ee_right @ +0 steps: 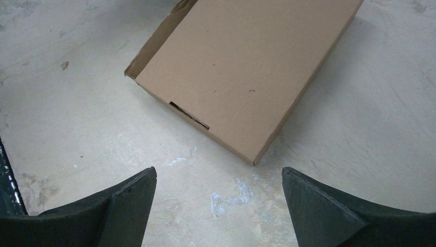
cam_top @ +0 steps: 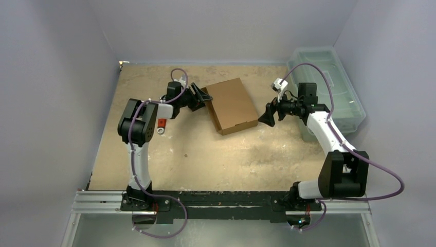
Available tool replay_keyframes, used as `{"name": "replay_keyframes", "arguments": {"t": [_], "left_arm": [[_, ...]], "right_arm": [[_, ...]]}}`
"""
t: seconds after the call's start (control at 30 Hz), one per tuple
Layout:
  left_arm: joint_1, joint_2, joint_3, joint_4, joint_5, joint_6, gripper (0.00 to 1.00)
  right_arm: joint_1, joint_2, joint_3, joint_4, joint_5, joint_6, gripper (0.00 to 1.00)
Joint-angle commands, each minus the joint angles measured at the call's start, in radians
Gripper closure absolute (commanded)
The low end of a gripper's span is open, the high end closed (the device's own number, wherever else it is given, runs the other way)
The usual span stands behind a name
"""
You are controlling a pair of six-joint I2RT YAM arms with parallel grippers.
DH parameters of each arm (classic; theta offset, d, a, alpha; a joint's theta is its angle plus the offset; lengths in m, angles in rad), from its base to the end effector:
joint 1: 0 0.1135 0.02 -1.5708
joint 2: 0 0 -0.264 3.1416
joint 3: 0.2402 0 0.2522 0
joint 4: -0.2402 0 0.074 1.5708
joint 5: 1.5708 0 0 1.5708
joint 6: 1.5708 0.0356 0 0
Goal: Fold the paper box
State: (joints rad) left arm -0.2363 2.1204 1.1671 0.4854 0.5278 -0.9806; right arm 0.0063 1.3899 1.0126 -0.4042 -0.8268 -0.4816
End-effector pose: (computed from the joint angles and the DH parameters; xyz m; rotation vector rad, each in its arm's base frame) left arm 0.4257 -0.1209 0.1264 -0.4585 2.1782 -1.2589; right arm 0.2918 0.0280 0.2696 -0.8836 1.9542 0.6926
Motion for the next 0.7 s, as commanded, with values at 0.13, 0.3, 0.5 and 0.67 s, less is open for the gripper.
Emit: {"name": "replay_keyframes", "arguments": {"t": [0.13, 0.3, 0.5, 0.67], "left_arm": [[-0.016, -0.02, -0.036, 0.07, 0.029, -0.073, 0.6], [-0.036, -0.175, -0.189, 0.09, -0.034, -0.093, 0.72], [-0.159, -0.35, -0.47, 0.21, -0.165, -0.18, 0.8], [-0.266, -0.459, -0.703, 0.433, -0.275, -0.261, 0.8]], "right_arm": [[0.0, 0.015, 0.012, -0.021, -0.029, -0.032, 0.06], [0.001, 0.021, 0.012, -0.02, -0.024, -0.03, 0.06], [0.0, 0.029, 0.014, -0.024, -0.018, -0.03, 0.06], [0.0, 0.028, 0.014, -0.037, -0.035, -0.048, 0.06]]}}
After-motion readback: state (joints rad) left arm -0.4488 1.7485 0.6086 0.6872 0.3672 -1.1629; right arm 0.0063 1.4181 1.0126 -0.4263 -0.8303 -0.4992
